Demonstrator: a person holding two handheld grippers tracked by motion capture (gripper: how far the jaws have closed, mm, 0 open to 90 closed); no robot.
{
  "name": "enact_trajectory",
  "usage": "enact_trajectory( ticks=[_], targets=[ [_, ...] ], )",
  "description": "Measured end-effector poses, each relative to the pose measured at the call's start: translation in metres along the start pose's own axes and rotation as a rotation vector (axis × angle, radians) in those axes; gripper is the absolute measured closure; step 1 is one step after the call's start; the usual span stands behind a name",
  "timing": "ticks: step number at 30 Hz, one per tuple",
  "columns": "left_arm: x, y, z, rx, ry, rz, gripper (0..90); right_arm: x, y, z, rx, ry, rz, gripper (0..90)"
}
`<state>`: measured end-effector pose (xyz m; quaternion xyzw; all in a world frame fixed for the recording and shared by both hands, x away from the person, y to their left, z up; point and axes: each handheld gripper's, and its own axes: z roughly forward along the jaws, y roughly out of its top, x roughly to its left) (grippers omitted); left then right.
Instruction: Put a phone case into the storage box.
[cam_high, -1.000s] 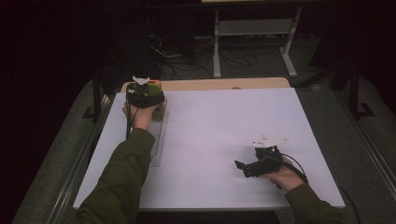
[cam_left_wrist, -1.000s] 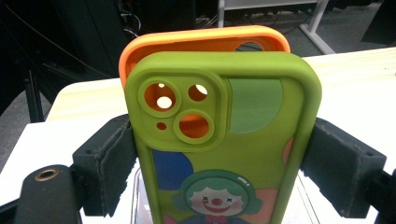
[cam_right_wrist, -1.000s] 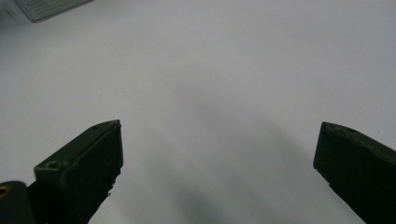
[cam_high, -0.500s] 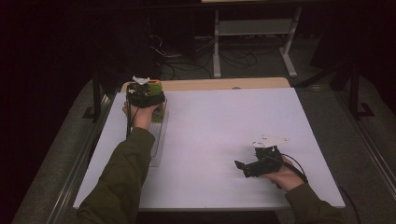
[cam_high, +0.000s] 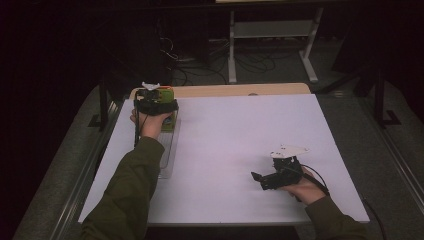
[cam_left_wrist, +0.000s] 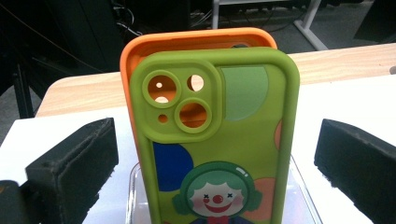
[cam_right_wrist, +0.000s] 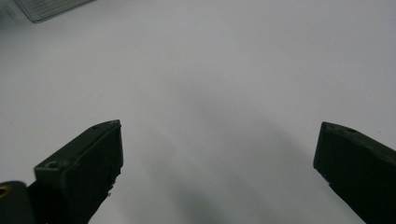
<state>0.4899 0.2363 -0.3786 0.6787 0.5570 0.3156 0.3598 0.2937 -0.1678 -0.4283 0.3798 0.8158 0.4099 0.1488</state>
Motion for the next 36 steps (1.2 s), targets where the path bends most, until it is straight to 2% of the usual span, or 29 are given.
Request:
enact_trajectory(
  ticks=[4, 7, 11, 15, 20, 33, 36],
  targets=[
    [0.002, 0.001, -0.003, 0.011, -0.008, 0.019, 0.0, 0.0, 0.0, 0.0, 0.0, 0.0, -0.001, 1.0],
    [0.003, 0.002, -0.006, 0.015, -0.027, 0.018, 0.0, 0.0, 0.0, 0.0, -0.002, -0.002, -0.002, 1.0],
    [0.004, 0.003, -0.009, 0.025, -0.05, 0.041, 0.0, 0.0, 0.0, 0.0, -0.003, -0.004, -0.001, 1.0],
    [0.005, 0.004, -0.014, 0.028, -0.071, 0.046, 0.0, 0.0, 0.0, 0.0, 0.001, -0.003, -0.002, 1.0],
    [0.007, 0.006, -0.021, 0.045, -0.103, 0.08, 0.0, -0.001, 0.0, -0.001, 0.004, -0.003, -0.001, 1.0],
    [0.012, 0.003, -0.036, 0.067, -0.232, 0.12, 0.0, -0.002, 0.001, 0.0, 0.0, 0.002, -0.005, 1.0],
    [0.012, 0.002, -0.04, 0.072, -0.277, 0.13, 0.0, -0.003, 0.001, 0.0, -0.003, 0.001, -0.003, 1.0]
  ],
)
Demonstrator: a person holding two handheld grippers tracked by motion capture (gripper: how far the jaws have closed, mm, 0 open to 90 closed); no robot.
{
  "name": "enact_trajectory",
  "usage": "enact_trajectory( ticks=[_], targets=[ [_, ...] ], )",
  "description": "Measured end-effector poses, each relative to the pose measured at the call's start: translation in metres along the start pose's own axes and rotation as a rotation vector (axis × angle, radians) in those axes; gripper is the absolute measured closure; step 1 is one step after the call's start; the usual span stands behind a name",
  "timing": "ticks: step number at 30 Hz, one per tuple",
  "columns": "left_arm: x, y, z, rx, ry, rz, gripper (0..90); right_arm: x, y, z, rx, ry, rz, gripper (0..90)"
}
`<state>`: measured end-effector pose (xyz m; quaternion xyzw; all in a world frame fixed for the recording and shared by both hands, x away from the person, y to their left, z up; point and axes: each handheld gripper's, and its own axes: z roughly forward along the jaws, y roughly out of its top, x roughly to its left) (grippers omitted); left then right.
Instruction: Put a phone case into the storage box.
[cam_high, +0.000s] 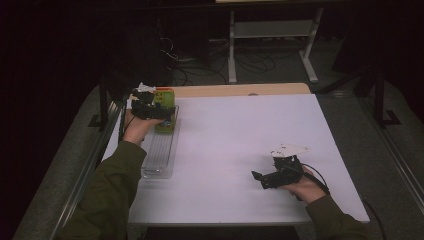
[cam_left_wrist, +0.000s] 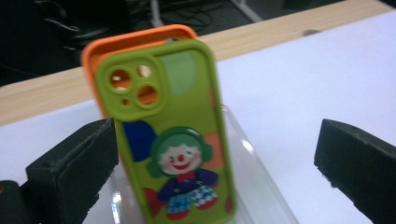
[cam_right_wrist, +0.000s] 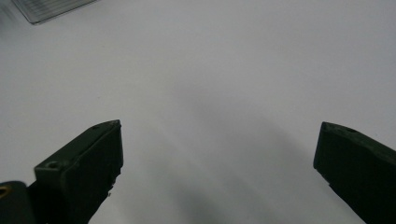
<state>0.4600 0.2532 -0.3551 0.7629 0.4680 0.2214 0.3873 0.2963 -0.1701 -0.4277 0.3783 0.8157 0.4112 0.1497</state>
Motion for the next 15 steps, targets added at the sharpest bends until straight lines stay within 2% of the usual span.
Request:
enact_trajectory(
  ticks=[7, 12, 15],
  targets=[
    [-0.008, -0.003, -0.009, -0.001, -0.079, 0.042, 0.0, -0.002, 0.001, -0.003, 0.004, 0.0, -0.002, 1.0],
    [-0.016, -0.007, -0.016, 0.001, -0.152, 0.069, 0.0, -0.003, 0.002, -0.005, 0.001, 0.0, 0.002, 1.0],
    [-0.021, -0.009, -0.019, -0.012, -0.202, 0.068, 0.0, -0.003, 0.002, -0.005, 0.0, 0.003, -0.001, 1.0]
  ],
)
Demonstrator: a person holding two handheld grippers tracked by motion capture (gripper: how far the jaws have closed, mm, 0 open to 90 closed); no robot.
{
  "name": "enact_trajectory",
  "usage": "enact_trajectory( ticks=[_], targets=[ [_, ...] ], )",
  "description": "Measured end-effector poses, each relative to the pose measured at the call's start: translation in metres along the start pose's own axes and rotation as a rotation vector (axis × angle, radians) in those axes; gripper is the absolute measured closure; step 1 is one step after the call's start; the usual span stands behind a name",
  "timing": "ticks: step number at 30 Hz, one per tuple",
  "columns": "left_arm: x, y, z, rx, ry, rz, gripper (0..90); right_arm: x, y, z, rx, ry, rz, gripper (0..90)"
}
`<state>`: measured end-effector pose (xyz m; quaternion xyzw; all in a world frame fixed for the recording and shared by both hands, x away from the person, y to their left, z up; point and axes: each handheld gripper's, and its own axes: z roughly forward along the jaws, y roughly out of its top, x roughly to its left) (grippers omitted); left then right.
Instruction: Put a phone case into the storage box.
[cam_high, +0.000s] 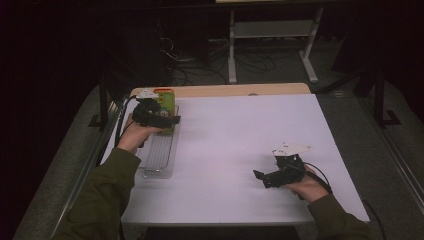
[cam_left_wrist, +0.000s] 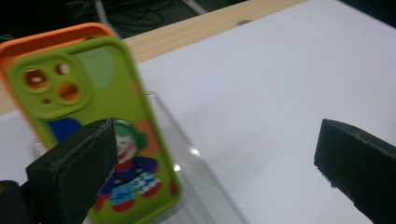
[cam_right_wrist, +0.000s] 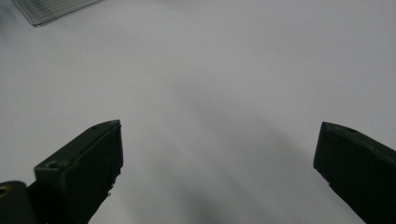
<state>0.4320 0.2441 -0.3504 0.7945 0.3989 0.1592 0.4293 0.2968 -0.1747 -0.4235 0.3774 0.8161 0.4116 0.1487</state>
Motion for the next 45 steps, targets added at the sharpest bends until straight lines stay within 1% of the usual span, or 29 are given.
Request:
enact_trajectory(
  ticks=[1, 2, 3, 4, 5, 7, 11, 12, 13, 15, 18, 21, 22, 23, 24, 26, 27, 30, 31, 33, 34, 36, 39, 44, 45],
  targets=[
    [-0.003, -0.001, 0.0, -0.002, -0.013, 0.0, 0.0, 0.0, 0.0, 0.0, 0.001, 0.001, -0.004, 1.0],
    [-0.004, -0.001, -0.002, 0.002, -0.021, 0.016, 0.0, 0.0, 0.0, 0.0, -0.001, 0.003, -0.001, 1.0],
    [-0.006, -0.002, -0.003, -0.003, -0.033, 0.023, 0.0, -0.001, 0.0, -0.001, -0.001, 0.005, -0.009, 1.0],
    [-0.009, -0.003, -0.004, -0.013, -0.049, 0.014, 0.0, -0.001, 0.0, -0.001, 0.0, 0.008, -0.005, 1.0],
    [-0.011, -0.003, -0.005, -0.017, -0.062, 0.024, 0.0, -0.001, 0.0, -0.001, -0.002, 0.009, -0.011, 1.0],
    [-0.016, -0.005, -0.006, -0.028, -0.083, 0.028, 0.0, -0.002, 0.0, -0.002, 0.002, 0.01, -0.006, 1.0],
    [-0.022, -0.01, -0.01, -0.035, -0.114, 0.042, 0.0, -0.003, 0.0, -0.002, 0.002, 0.008, -0.014, 1.0],
    [-0.023, -0.012, -0.011, -0.037, -0.122, 0.049, 0.0, -0.003, 0.0, -0.002, 0.005, 0.012, -0.009, 1.0],
    [-0.024, -0.014, -0.012, -0.043, -0.133, 0.045, 0.0, -0.003, 0.0, -0.002, 0.004, 0.014, -0.013, 1.0],
    [-0.027, -0.018, -0.014, -0.049, -0.148, 0.05, 0.0, -0.004, 0.001, -0.003, 0.0, 0.014, -0.012, 1.0],
    [-0.031, -0.024, -0.017, -0.054, -0.172, 0.065, 0.0, -0.004, 0.001, -0.003, -0.001, 0.016, -0.009, 1.0],
    [-0.033, -0.029, -0.021, -0.066, -0.183, 0.073, 0.0, -0.004, 0.001, -0.003, 0.001, 0.017, -0.022, 1.0],
    [-0.034, -0.031, -0.022, -0.07, -0.185, 0.084, 0.0, -0.004, 0.001, -0.004, 0.001, 0.018, -0.024, 1.0],
    [-0.035, -0.033, -0.024, -0.073, -0.188, 0.085, 0.0, -0.003, 0.001, -0.004, 0.002, 0.021, -0.021, 1.1],
    [-0.037, -0.035, -0.025, -0.077, -0.196, 0.083, 0.0, -0.004, 0.001, -0.004, -0.005, 0.016, -0.031, 1.0],
    [-0.04, -0.04, -0.027, -0.077, -0.204, 0.083, 0.0, -0.004, 0.001, -0.005, -0.004, 0.021, -0.027, 1.0],
    [-0.041, -0.042, -0.028, -0.073, -0.207, 0.09, 0.0, -0.004, 0.002, -0.005, -0.002, 0.021, -0.027, 1.0],
    [-0.044, -0.048, -0.033, -0.075, -0.205, 0.099, 0.0, -0.004, 0.002, -0.006, -0.006, 0.021, -0.032, 1.0],
    [-0.046, -0.051, -0.035, -0.084, -0.21, 0.093, 0.0, -0.003, 0.002, -0.007, -0.009, 0.021, -0.03, 1.0],
    [-0.049, -0.056, -0.037, -0.078, -0.216, 0.106, 0.0, -0.002, 0.002, -0.008, -0.012, 0.023, -0.041, 1.0],
    [-0.051, -0.058, -0.039, -0.083, -0.219, 0.107, 0.0, -0.002, 0.003, -0.008, -0.011, 0.023, -0.04, 1.0],
    [-0.052, -0.062, -0.041, -0.087, -0.221, 0.109, 0.0, -0.001, 0.004, -0.01, -0.016, 0.028, -0.046, 1.0],
    [-0.054, -0.068, -0.046, -0.085, -0.223, 0.12, 0.0, -0.001, 0.005, -0.013, -0.029, 0.037, -0.044, 1.0],
    [-0.055, -0.077, -0.054, -0.094, -0.236, 0.117, 0.0, -0.001, 0.005, -0.015, -0.026, 0.055, -0.051, 1.0],
    [-0.055, -0.078, -0.055, -0.09, -0.237, 0.123, 0.0, -0.001, 0.005, -0.015, -0.03, 0.058, -0.058, 1.0]
  ],
)
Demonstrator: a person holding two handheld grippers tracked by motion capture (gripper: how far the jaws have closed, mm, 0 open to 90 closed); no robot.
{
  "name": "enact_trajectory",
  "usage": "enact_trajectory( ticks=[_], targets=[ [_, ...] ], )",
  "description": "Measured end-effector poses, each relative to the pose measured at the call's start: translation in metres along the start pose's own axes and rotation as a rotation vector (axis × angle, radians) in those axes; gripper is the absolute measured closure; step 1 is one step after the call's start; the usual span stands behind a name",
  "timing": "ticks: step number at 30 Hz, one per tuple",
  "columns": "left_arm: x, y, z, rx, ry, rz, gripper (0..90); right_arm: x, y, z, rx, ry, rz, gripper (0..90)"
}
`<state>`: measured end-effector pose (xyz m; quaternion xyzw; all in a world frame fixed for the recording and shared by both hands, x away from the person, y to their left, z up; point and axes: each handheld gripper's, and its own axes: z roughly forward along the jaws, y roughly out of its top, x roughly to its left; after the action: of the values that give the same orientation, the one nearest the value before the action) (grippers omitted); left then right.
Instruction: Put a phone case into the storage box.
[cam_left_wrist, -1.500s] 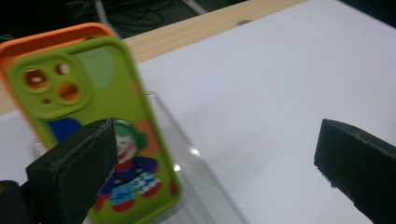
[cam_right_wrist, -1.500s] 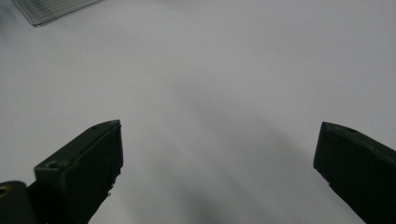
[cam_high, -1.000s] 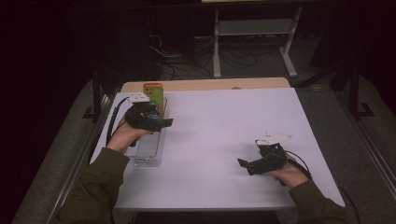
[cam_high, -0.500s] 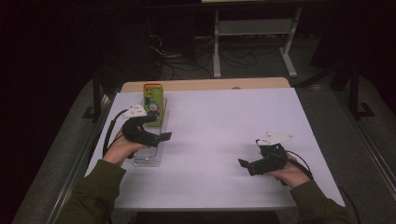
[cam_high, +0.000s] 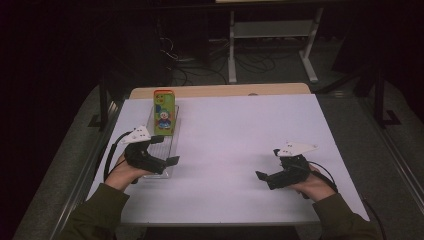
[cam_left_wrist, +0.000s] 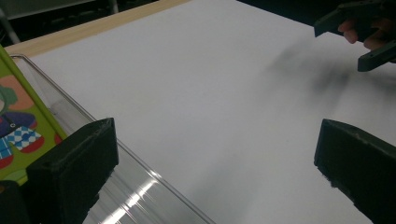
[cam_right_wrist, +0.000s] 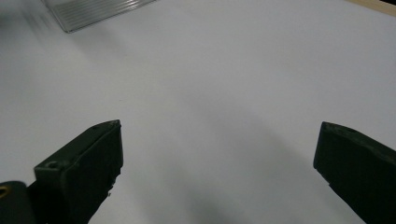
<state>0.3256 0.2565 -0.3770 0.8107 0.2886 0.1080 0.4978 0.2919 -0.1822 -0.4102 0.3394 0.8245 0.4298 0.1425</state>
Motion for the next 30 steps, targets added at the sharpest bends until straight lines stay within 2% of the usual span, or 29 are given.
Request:
enact_trajectory(
  ticks=[2, 6, 7, 8, 10, 15, 23, 30],
  targets=[
    [-0.002, -0.003, -0.001, -0.012, -0.007, -0.01, 0.0, 0.0, 0.0, 0.0, 0.002, 0.004, -0.004, 1.0],
    [-0.004, -0.01, -0.001, 0.0, -0.011, -0.013, 0.0, 0.0, 0.002, -0.001, -0.002, 0.008, -0.016, 1.0],
    [-0.004, -0.011, -0.002, 0.007, -0.01, -0.001, 0.0, 0.0, 0.003, -0.002, -0.002, 0.008, -0.015, 1.0],
    [-0.004, -0.013, -0.002, 0.005, -0.012, -0.013, 0.0, 0.001, 0.003, -0.003, -0.003, 0.01, -0.014, 1.0],
    [-0.004, -0.017, -0.002, 0.01, -0.011, -0.003, 0.0, 0.001, 0.004, -0.004, -0.006, 0.013, -0.019, 1.0],
    [-0.004, -0.024, -0.002, 0.016, -0.01, -0.01, 0.0, 0.002, 0.006, -0.007, -0.015, 0.023, -0.029, 1.0],
    [-0.003, -0.028, 0.001, 0.039, -0.021, 0.0, 0.0, 0.002, 0.005, -0.011, -0.025, 0.028, -0.036, 1.0],
    [-0.005, -0.029, 0.004, 0.047, -0.029, -0.008, 0.0, 0.002, 0.005, -0.011, -0.026, 0.029, -0.034, 1.0]
  ],
)
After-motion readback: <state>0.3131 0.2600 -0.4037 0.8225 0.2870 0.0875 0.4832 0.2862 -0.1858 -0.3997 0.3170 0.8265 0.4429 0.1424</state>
